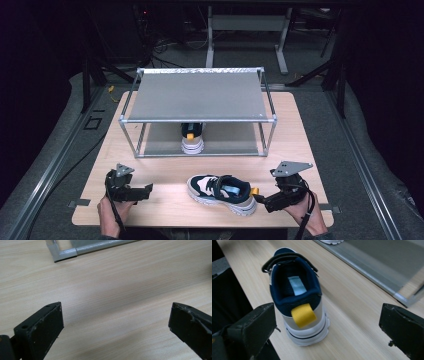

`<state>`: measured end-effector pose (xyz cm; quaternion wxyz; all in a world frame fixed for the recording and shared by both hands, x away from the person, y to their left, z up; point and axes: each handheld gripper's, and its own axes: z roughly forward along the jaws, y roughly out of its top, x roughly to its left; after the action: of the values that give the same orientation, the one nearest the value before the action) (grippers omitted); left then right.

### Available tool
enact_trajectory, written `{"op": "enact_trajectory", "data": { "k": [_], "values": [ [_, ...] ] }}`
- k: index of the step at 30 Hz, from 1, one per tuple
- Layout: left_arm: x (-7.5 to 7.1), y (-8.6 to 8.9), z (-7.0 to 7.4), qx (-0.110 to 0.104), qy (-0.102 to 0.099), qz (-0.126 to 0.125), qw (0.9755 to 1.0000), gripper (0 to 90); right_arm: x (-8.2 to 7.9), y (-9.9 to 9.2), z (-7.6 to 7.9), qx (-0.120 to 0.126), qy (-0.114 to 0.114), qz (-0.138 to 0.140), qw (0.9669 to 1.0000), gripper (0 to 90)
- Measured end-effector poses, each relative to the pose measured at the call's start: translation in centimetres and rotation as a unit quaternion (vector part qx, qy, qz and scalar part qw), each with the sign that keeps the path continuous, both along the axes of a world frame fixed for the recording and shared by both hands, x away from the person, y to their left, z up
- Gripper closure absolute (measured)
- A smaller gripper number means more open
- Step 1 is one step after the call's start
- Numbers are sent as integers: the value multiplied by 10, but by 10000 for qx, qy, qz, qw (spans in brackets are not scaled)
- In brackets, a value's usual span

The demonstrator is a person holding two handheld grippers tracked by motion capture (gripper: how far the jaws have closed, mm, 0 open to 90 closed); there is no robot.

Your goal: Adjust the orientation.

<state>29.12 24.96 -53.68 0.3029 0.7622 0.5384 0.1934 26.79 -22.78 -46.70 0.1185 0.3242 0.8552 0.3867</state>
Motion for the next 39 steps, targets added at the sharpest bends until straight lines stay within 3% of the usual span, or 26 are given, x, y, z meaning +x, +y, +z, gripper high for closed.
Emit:
{"op": "enact_trajectory", "data": {
  "k": [4,8,12,15,21,26,29,32,35,39],
  "values": [
    [0,-1,0,-27,-79,-21,10000,0,-1,10,1,-38,-41,232,9997,0],
    [0,-2,-1,-44,-71,-33,10000,0,3,26,-4,-22,49,659,9978,0],
    [-1,-1,-3,-89,-75,-38,9999,0,7,35,-9,-59,58,855,9963,0],
    [-1,-1,-4,-84,-52,-81,9999,0,12,43,-14,-229,132,1003,9946,0],
    [-3,0,-4,-73,-51,-84,9999,0,21,57,-29,-316,256,1102,9931,0],
    [-3,-1,-4,-83,-50,-110,9999,0,24,64,-40,-552,380,1164,9909,4],
    [-1,-2,-5,-193,-2,-159,9997,0,25,65,-45,-436,324,1164,9917,63],
    [0,-3,-6,-217,32,-183,9996,0,26,66,-49,-491,373,1217,9907,110],
    [0,-4,-6,-185,35,-209,9996,0,26,67,-51,-562,344,1231,9902,155],
    [-1,-4,-9,-188,57,-198,9996,0,26,65,-53,-464,307,1233,9908,184]
  ]
}}
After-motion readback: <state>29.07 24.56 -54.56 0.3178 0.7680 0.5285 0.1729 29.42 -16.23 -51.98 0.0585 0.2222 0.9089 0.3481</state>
